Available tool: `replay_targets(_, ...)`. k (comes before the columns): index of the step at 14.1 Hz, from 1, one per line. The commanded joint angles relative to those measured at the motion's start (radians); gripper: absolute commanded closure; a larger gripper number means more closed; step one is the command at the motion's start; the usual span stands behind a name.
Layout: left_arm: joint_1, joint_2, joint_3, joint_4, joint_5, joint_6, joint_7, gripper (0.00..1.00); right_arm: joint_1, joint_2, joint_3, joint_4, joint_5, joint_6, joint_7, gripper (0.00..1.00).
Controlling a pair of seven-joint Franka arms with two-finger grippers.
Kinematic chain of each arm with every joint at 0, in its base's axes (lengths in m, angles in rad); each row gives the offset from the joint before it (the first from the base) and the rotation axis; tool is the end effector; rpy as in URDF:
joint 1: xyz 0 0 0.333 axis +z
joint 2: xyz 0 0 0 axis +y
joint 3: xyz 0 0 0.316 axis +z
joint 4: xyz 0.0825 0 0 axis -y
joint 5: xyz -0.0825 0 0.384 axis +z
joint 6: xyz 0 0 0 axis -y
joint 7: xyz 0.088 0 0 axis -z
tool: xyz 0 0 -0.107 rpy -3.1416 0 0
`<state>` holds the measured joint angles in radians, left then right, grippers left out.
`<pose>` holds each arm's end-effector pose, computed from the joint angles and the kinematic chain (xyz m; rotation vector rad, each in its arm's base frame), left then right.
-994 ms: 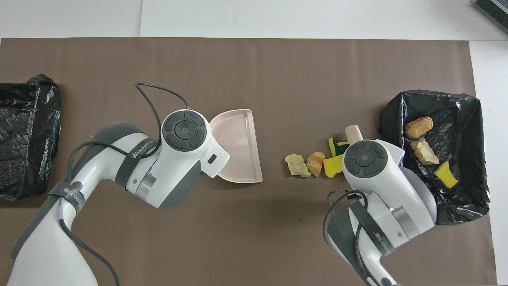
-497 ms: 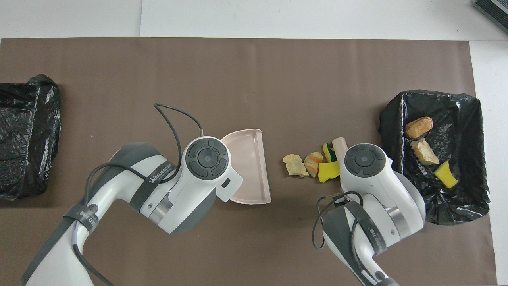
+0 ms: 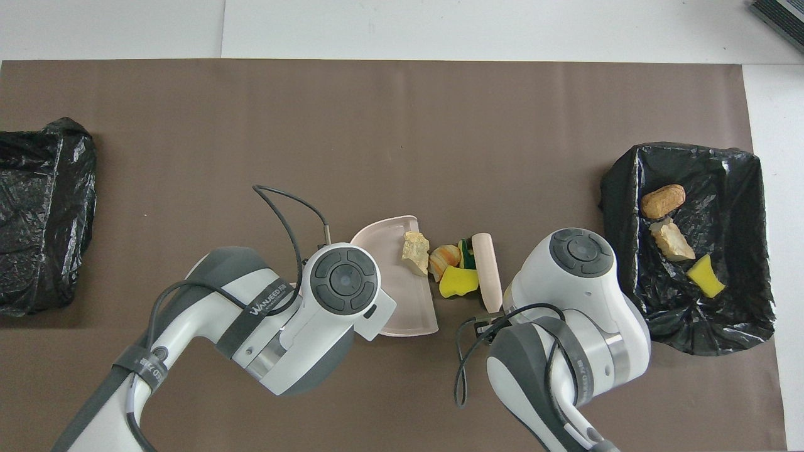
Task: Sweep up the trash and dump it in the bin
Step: 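Sweep the remaining trash into the dustpan with the right gripper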
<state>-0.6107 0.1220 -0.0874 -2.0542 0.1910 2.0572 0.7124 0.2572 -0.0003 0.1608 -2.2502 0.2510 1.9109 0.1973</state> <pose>0.4347 -0.3505 0.3702 -2.1736 2.0453 0.1777 0.4331 0.2118 0.3436 -2.9743 -0.1428 0.5853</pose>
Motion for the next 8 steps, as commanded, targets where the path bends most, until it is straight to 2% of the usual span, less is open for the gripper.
replay_targets(1,-0.018,-0.065,0.015,-0.095,0.013,0.027,-0.019,1.00,0.060,0.014,0.005,0.018,0.143,0.031,-0.027,1.00)
replay_targets(6,0.077,-0.073,0.014,-0.173,0.011,0.167,0.059,1.00,0.093,0.017,0.005,0.057,0.263,0.024,-0.087,1.00)
replay_targets(8,0.124,-0.071,0.014,-0.176,0.008,0.181,0.164,1.00,0.082,0.002,0.003,0.102,0.267,-0.042,-0.075,1.00)
